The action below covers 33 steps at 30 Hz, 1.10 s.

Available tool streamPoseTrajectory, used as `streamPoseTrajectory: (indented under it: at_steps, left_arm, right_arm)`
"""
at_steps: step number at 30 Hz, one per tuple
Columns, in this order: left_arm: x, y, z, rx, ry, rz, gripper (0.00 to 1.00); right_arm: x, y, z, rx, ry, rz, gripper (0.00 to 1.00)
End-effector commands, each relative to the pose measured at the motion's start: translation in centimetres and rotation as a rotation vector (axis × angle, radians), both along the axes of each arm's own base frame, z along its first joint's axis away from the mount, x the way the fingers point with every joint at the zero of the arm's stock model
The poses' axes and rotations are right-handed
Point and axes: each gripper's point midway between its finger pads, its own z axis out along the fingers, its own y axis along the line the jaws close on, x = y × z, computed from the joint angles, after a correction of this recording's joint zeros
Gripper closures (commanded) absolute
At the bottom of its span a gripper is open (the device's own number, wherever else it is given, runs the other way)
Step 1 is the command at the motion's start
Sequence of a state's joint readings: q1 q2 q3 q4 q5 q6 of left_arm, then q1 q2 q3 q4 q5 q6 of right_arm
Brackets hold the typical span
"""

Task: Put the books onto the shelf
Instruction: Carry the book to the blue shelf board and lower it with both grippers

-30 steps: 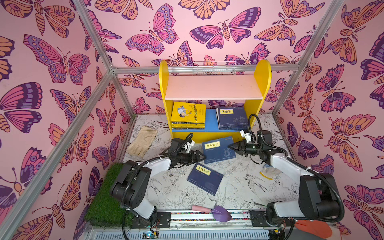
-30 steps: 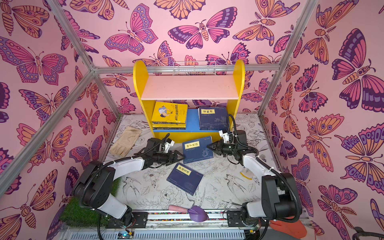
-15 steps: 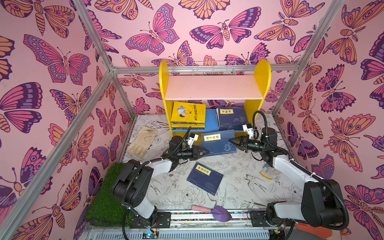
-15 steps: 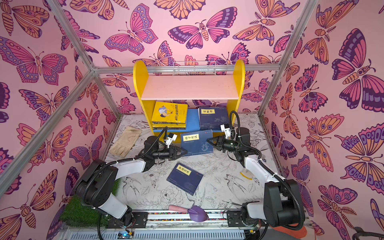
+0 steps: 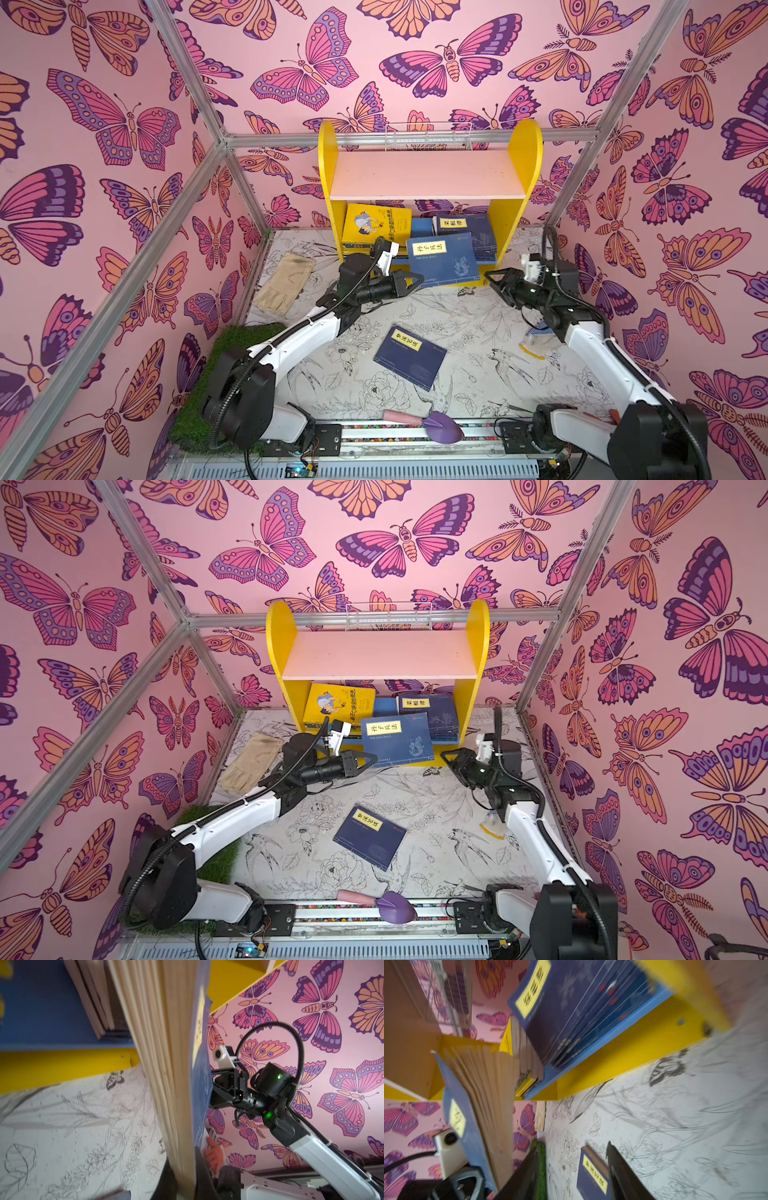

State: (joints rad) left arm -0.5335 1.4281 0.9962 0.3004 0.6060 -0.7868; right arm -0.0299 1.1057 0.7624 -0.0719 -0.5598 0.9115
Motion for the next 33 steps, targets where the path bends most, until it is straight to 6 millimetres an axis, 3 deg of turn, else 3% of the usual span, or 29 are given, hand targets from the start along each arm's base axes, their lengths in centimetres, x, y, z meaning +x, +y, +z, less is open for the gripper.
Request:
streamPoseTrajectory:
  at_steps: [1,4,8,14,26,33]
  left_arm:
    - [2.6,-0.4,2.2,0.045,-0.090,0.055,1.00]
    - [4.3,-1.9,2.1,0.075,-0.075,0.029,1.00]
    - [6.4,-3.5,1.3,0.110,-0.041,0.012,1.00]
    - [8.3,-5.2,1.2,0.132,-0.039,0.015,1.00]
    - [12.2,-8.0,-1.8,0.172,0.005,0.078,1.00]
    - [13.9,-9.6,-1.7,0.148,0.004,0.078,1.00]
  right_arm:
    - [-1.1,-3.8,-0.9,-0.091,0.027,-0.169,0.49]
    - [-1.8,-4.8,-0.7,-0.117,0.015,-0.201,0.49]
    - [-2.1,-4.6,-0.9,-0.123,0.025,-0.179,0.49]
    - [-2.1,-4.5,-1.0,-0.126,0.024,-0.174,0.49]
    - [-2.0,-4.4,-1.0,-0.143,0.023,-0.156,0.49]
    - [-2.1,-4.4,-0.7,-0.158,0.012,-0.146,0.49]
